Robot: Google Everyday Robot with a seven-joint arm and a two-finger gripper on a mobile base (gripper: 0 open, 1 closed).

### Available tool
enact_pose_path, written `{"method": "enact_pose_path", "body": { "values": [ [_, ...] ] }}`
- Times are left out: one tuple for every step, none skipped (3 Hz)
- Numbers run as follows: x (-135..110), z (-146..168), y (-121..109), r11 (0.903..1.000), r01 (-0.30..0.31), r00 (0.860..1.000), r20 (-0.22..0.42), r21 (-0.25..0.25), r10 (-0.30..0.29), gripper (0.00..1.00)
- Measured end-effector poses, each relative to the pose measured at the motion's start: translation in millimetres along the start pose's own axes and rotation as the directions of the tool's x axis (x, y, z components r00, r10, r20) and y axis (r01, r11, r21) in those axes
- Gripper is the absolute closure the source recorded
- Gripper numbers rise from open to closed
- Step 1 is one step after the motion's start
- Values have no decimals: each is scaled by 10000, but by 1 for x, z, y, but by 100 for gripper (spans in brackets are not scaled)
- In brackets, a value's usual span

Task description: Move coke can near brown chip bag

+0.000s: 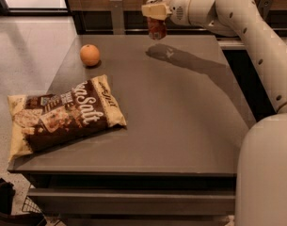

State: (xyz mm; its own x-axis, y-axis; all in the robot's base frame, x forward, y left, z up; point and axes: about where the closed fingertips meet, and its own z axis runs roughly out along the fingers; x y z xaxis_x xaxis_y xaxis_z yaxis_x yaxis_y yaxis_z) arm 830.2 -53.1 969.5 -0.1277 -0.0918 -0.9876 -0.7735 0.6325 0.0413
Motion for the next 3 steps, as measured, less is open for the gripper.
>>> {"method": "enact_pose_path", "body": {
  "values": [
    [-15, -47, 16, 9996, -150, 9997, 209, -255, 155, 100],
    [-23, -92, 39, 9976, -444, 9981, 406, -539, 466, 100],
    [-23, -128, 72, 9947, -642, 9960, 570, -799, 688, 100]
  ]
}}
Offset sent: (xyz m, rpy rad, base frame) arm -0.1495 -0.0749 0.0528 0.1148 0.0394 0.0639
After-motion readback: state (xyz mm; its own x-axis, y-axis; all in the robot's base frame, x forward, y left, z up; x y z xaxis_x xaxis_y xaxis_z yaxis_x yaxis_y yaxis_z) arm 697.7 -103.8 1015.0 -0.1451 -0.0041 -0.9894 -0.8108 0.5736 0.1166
